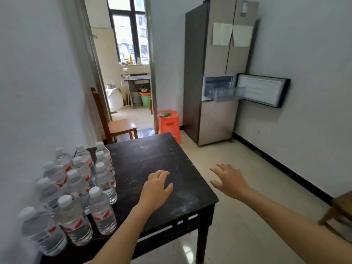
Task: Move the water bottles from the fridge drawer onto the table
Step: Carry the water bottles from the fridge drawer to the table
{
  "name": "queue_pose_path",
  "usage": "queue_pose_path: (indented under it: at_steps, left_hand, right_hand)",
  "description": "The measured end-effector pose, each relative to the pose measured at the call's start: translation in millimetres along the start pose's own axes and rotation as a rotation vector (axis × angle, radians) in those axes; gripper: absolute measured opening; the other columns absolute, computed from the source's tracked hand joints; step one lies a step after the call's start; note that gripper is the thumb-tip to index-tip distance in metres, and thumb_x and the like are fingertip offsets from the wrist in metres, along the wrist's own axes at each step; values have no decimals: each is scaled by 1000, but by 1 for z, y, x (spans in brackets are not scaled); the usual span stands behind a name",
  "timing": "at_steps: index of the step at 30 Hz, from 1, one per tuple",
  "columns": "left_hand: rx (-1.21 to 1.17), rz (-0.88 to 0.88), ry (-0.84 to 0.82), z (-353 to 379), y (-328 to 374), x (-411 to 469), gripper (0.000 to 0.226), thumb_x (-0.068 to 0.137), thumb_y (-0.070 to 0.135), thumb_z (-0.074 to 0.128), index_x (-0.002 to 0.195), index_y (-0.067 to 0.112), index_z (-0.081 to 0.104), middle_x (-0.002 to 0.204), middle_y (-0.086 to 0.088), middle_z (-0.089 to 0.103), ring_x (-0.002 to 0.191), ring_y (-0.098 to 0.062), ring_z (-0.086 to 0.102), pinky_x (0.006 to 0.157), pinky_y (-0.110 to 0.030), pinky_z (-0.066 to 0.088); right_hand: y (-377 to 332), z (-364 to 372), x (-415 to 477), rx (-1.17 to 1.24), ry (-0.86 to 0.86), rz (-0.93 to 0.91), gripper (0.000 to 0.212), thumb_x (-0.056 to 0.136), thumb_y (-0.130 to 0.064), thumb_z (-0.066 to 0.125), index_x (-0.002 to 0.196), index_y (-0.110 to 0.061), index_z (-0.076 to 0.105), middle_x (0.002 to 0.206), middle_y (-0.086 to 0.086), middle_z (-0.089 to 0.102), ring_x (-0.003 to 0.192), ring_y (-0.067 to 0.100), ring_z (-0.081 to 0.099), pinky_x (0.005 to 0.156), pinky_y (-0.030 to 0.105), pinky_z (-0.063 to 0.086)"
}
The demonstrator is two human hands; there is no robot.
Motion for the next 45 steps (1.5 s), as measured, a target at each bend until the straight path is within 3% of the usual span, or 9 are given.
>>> queue_pose_path:
  at_steps: [6,14,22,26,29,32,37,41,45]
  left_hand:
    - [-38,189,-41,23,84,16,47,94,31,47,137,17,38,146,0,36,136,-20,27,109,-32,28]
    - [-133,302,-100,76,198,43,43,93,28,48,134,15,42,140,-2,42,129,-19,34,105,-31,31]
    - [-201,270,-108,141,315,69,42,93,28,48,133,15,42,140,-2,42,130,-19,34,105,-29,29]
    - [-221,256,-77,162,361,86,41,93,26,49,132,15,45,138,-2,44,129,-19,36,104,-28,29]
    - [-214,251,-46,169,381,101,40,93,24,50,131,13,46,136,-3,45,127,-18,37,103,-26,29]
    - [-211,231,-8,170,389,124,39,92,24,52,129,13,47,135,-4,46,127,-19,38,103,-28,31]
    - [-207,186,64,175,385,177,37,90,21,56,125,11,51,130,-7,50,123,-22,43,102,-33,35]
    - [-238,159,122,187,377,230,36,88,17,57,123,9,53,129,-9,52,121,-25,45,102,-34,34]
    - [-282,136,153,206,374,307,37,88,15,58,123,7,54,128,-11,52,120,-27,44,102,-35,34]
  right_hand:
    - [78,-22,-67,-36,26,180,55,93,-45,41,143,-26,29,150,2,29,137,20,27,106,36,28]
    - [196,-28,-139,-1,45,359,56,92,-47,42,143,-25,31,151,4,27,139,21,24,111,40,26]
    - [327,-34,-175,14,95,394,56,93,-44,43,143,-23,31,151,4,28,139,20,26,111,32,24]
    - [379,-31,-177,50,103,391,58,90,-47,43,140,-18,38,147,9,35,136,24,31,109,34,28]
    - [410,-31,-169,70,121,383,60,85,-47,40,135,-15,46,141,12,43,131,29,40,105,40,33]
    - [438,-33,-147,69,191,361,58,79,-47,41,121,-11,60,125,15,58,115,33,56,90,47,46]
    - [467,-38,-92,65,153,300,54,94,-43,42,142,-20,33,149,5,30,138,21,25,107,38,28]
    - [483,-44,-39,42,233,224,51,90,-36,47,135,-14,45,142,12,40,135,29,34,103,43,30]
    - [526,-44,20,-26,147,222,53,93,-34,46,142,-19,34,148,6,30,139,21,23,107,38,23]
Point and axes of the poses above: each hand's wrist, its own x-axis towards the middle knuckle, its own z-axis out of the palm, y = z × x, the point moved 4 cm from there along x, towards the middle knuckle
